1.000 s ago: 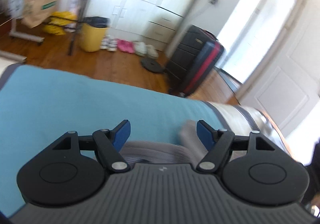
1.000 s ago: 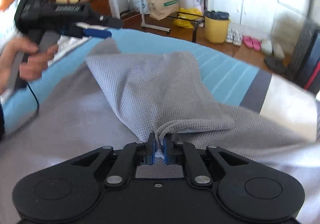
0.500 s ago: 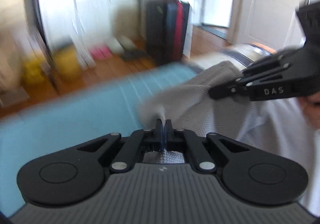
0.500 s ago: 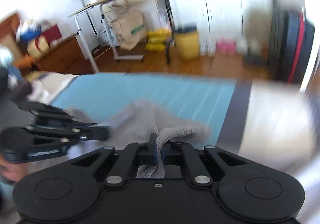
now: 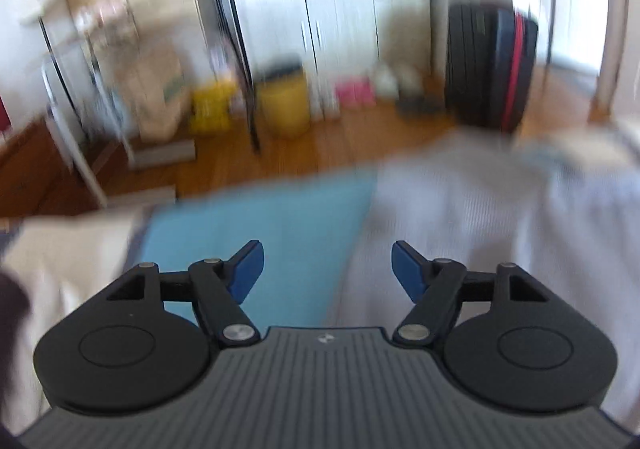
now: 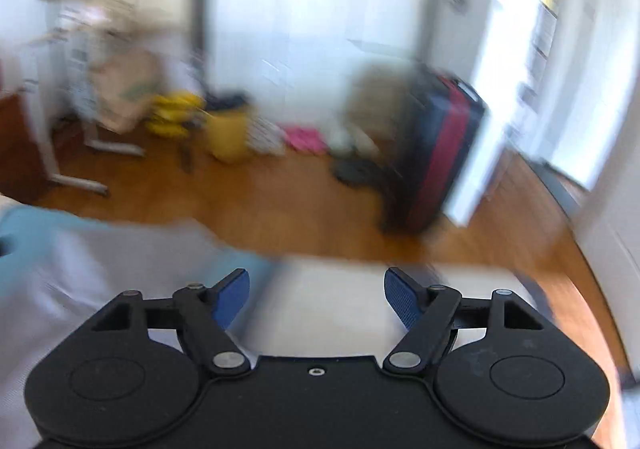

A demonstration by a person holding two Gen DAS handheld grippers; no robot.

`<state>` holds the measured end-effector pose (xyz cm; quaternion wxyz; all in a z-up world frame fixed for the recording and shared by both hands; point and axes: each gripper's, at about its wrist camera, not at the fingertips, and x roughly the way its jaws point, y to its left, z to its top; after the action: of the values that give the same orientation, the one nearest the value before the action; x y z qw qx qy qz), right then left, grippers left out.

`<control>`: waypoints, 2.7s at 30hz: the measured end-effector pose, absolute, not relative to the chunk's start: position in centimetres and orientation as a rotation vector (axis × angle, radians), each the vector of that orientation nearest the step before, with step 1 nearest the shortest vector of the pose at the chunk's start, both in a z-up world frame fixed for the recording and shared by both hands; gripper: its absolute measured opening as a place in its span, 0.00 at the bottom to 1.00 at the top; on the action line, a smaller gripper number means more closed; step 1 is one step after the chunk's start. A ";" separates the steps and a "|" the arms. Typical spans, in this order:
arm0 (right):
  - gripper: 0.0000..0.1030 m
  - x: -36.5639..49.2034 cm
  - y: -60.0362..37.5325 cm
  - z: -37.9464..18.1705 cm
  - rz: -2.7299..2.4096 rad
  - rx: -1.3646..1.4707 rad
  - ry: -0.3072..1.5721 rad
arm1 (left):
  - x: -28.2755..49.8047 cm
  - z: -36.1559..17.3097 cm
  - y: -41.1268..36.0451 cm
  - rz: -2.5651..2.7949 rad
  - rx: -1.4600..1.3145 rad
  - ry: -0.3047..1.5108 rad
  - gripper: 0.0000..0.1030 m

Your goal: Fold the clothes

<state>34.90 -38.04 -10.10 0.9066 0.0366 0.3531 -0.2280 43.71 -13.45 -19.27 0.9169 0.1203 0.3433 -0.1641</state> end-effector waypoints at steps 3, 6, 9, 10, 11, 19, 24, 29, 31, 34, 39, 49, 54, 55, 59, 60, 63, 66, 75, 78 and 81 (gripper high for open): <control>0.76 32.3 -43.2 -12.9 -0.591 0.116 0.837 | 43.6 -22.5 -12.3 -0.357 0.294 0.821 0.68; 0.76 29.2 -47.6 -13.5 -0.666 0.175 0.799 | 44.3 -22.6 -11.4 -0.373 0.170 0.879 0.68; 0.76 27.7 -51.6 -14.1 -0.748 0.294 0.773 | 44.4 -22.6 -9.9 -0.424 0.014 0.954 0.68; 0.76 27.4 -52.8 -14.4 -0.773 0.336 0.768 | 44.3 -22.8 -9.6 -0.422 -0.013 0.962 0.67; 0.76 27.5 -53.5 -14.8 -0.762 0.368 0.765 | 44.2 -23.0 -9.4 -0.419 -0.041 0.969 0.66; 0.15 31.1 -52.5 -18.7 -0.568 0.137 0.832 | 42.5 -24.2 -11.0 -0.360 0.038 0.911 0.67; 0.09 29.4 -53.2 -16.5 -0.736 0.086 0.753 | 42.2 -23.1 -10.9 -0.291 0.061 0.881 0.60; 0.38 27.9 -52.6 -15.0 -0.820 0.131 0.808 | 40.8 -21.1 -10.3 -0.185 0.163 0.879 0.60; 0.56 25.9 -50.2 -13.7 -0.778 0.176 0.765 | 40.0 -20.2 -9.2 -0.194 0.153 0.886 0.62; 0.60 22.1 -46.0 -12.6 -0.618 0.313 0.727 | 38.8 -19.1 -7.5 -0.220 0.106 0.911 0.63; 0.60 15.4 -36.9 -13.2 -0.403 0.389 0.755 | 35.2 -19.8 -5.5 -0.255 0.129 0.984 0.65; 0.63 3.6 -33.0 -14.3 -0.405 0.449 0.823 | 27.5 -19.5 -5.9 -0.276 0.215 1.022 0.69; 0.65 0.4 -33.5 -13.2 -0.491 0.556 0.834 | 21.1 -16.3 -9.1 -0.332 0.342 0.840 0.70; 0.65 -0.3 -33.7 -13.1 -0.493 0.587 0.823 | 19.7 -15.9 -9.4 -0.364 0.328 0.822 0.70; 0.66 -2.8 -33.7 -14.0 -0.528 0.659 0.858 | 14.8 -14.4 -10.1 -0.587 0.216 0.866 0.71; 0.66 -3.2 -33.8 -14.3 -0.538 0.654 0.874 | 13.6 -14.0 -10.3 -0.636 0.193 0.869 0.71; 0.66 -4.5 -33.9 -15.0 -0.569 0.634 0.920 | 9.3 -13.3 -12.1 -0.741 0.228 0.857 0.71; 0.67 -5.8 -35.0 -16.0 -0.638 0.686 0.952 | 5.5 -14.1 -14.7 -0.859 0.270 0.887 0.71; 0.79 -9.2 -41.4 -19.4 -0.694 1.156 0.727 | -0.7 -18.8 -19.3 -0.830 0.414 1.021 0.76; 0.04 -7.8 -42.1 -19.3 -0.660 1.016 0.762 | -1.1 -20.0 -18.9 -0.771 0.472 1.019 0.79; 0.04 -7.7 -42.2 -18.2 -0.688 0.816 0.775 | -1.3 -20.4 -17.7 -0.716 0.464 1.023 0.81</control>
<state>-7.68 -42.20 -18.18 0.7903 0.3791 0.3599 -0.3197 -1.26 -17.71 -20.42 0.7862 0.2151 0.4746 -0.3323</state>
